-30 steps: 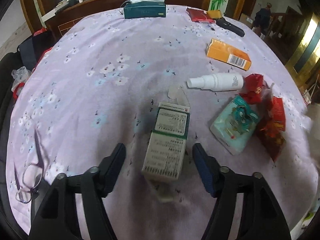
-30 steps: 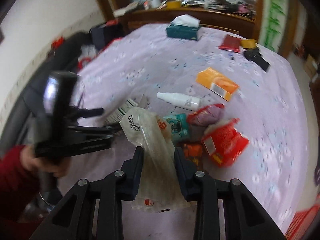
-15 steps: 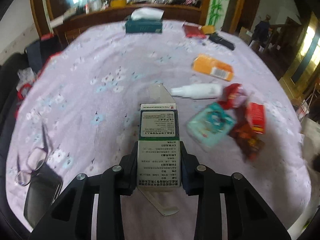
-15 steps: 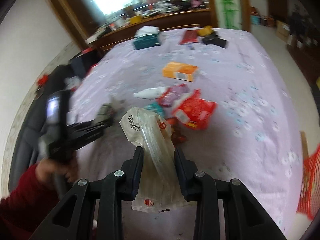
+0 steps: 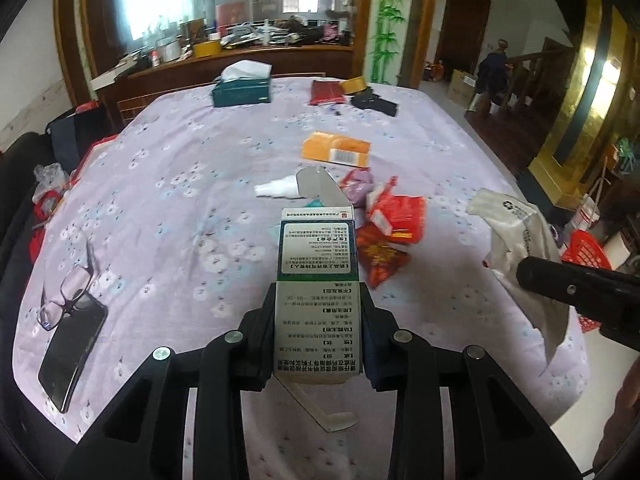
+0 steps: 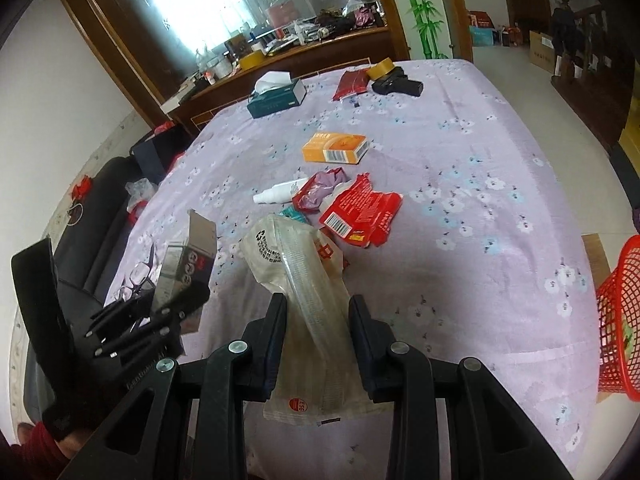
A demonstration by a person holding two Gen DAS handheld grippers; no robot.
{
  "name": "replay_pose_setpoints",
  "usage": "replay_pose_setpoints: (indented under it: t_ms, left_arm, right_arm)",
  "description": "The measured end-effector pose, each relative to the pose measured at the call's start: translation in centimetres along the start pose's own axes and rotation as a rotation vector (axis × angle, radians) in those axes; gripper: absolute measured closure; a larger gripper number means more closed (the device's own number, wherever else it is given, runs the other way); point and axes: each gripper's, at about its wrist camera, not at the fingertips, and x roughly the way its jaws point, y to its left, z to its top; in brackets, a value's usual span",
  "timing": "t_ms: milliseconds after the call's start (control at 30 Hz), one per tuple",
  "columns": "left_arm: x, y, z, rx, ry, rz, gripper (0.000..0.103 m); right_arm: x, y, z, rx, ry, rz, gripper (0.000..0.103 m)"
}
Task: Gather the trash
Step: 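Grasp the white medicine box with the left gripper while the right gripper holds the clear bag, then carry the medicine box and clear bag to the red basket with both grippers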
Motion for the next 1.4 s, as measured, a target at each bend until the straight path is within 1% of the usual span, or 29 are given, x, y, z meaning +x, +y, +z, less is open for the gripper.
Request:
replay_pose_setpoints:
  t_ms: [267,633,1000,1400]
  left_arm:
    - [-0.9,-3.9,0.1,0.045,-0.008,-0.020,0.070]
    - [-1.2,-8.1,0.9,0.110,-0.024,-0.043,0.070]
    - [-1.2,-10.3,1.5,0.146,-0.039,-0.052,0.070]
    - [-1.2,-11.3,1.5,0.160,-0.041,-0.059,0.070]
  right_arm:
    - [-3.0,-2.7,-0.7,0.041,-0.043,0.003,0.068]
    - [-6.1,-5.8,-1.0,0.086,-0.101,-0.007,0.068]
    - [-8.2,-7.5,-0.8,0.104,-0.143,-0.022,0.068]
    - [-9.0,-8.0,-0.8,0.104,-0.151,-0.038,0.068]
